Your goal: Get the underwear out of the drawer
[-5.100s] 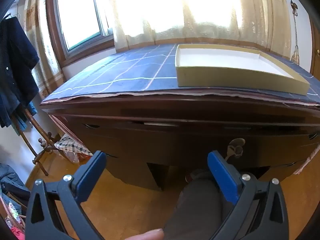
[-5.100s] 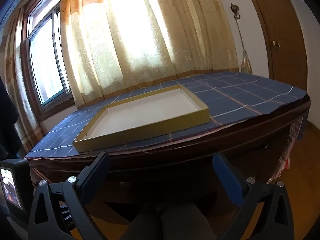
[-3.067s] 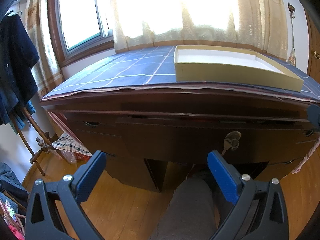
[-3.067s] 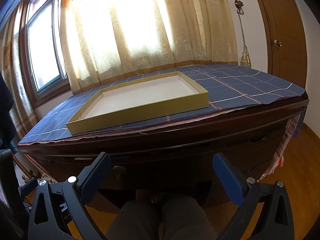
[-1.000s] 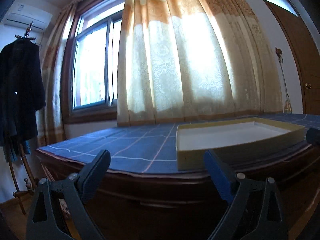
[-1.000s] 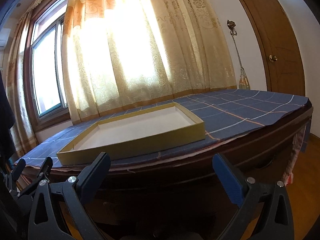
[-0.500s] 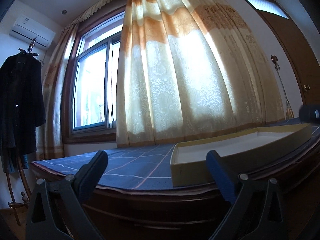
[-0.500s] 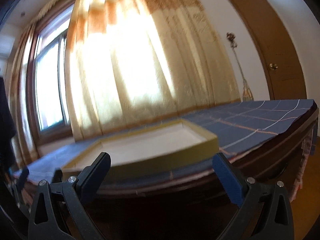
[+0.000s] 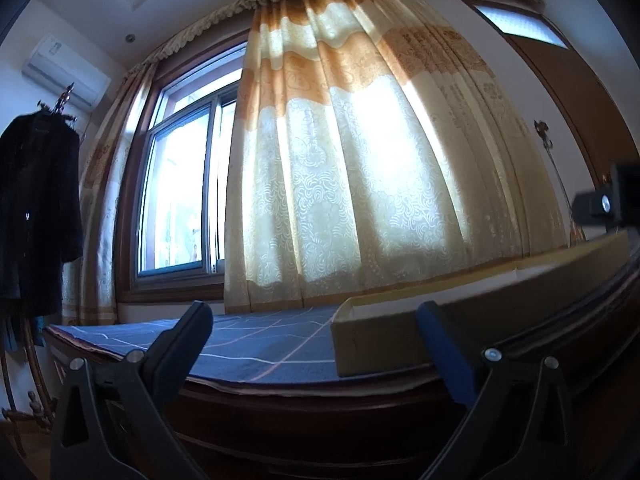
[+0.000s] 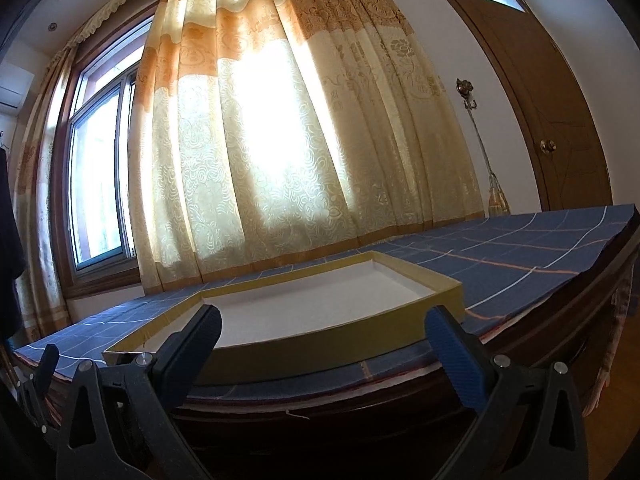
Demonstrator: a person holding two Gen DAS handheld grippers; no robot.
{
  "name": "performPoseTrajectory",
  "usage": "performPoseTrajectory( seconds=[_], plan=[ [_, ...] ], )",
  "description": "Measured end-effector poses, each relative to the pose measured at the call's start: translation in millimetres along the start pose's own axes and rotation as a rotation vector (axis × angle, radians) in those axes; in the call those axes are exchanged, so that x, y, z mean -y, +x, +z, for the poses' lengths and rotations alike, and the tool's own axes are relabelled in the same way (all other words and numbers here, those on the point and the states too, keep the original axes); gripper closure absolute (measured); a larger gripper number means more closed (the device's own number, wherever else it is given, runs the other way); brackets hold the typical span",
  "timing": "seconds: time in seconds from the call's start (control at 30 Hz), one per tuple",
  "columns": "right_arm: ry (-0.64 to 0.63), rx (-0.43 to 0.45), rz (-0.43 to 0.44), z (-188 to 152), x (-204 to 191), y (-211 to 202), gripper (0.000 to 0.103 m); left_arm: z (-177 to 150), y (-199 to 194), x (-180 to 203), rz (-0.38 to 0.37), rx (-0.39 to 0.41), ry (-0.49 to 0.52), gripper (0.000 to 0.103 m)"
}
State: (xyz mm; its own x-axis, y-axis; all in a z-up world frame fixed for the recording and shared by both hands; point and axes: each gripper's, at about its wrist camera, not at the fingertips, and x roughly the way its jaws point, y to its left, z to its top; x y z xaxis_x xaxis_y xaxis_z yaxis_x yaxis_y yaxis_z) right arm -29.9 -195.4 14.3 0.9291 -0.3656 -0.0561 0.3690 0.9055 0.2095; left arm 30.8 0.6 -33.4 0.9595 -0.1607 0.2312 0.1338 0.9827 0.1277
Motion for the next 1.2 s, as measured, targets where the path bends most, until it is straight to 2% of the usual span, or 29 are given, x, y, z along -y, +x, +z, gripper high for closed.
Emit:
performPoseTrajectory(
  seconds=[0.2,0.47,0.67,1.03,1.2],
  plan=[
    [0.008,-0.019,0.002,-3,-1,6,0.0,-3,6,-4,-0.051,-0.029,-0.053,0.0],
    [-0.002,-0.001,-0.019,-2,2,11,0.0,-13,7,-10,-0.079,0.001,-0.163,0.0],
    [0.022,-0.025,-0.023,0,7,15,0.0,-18,-1,-3,-0.038,0.08,-0.131,0.0],
    [0.04,-0.066,-0.042,-1,14,20,0.0,-16,6,-10,-0.112,0.016,-0.18,0.0],
    [0.018,-0.092,-0.044,-4,12,23,0.0,-15,6,-8,-0.108,0.02,-0.169,0.0]
  ],
)
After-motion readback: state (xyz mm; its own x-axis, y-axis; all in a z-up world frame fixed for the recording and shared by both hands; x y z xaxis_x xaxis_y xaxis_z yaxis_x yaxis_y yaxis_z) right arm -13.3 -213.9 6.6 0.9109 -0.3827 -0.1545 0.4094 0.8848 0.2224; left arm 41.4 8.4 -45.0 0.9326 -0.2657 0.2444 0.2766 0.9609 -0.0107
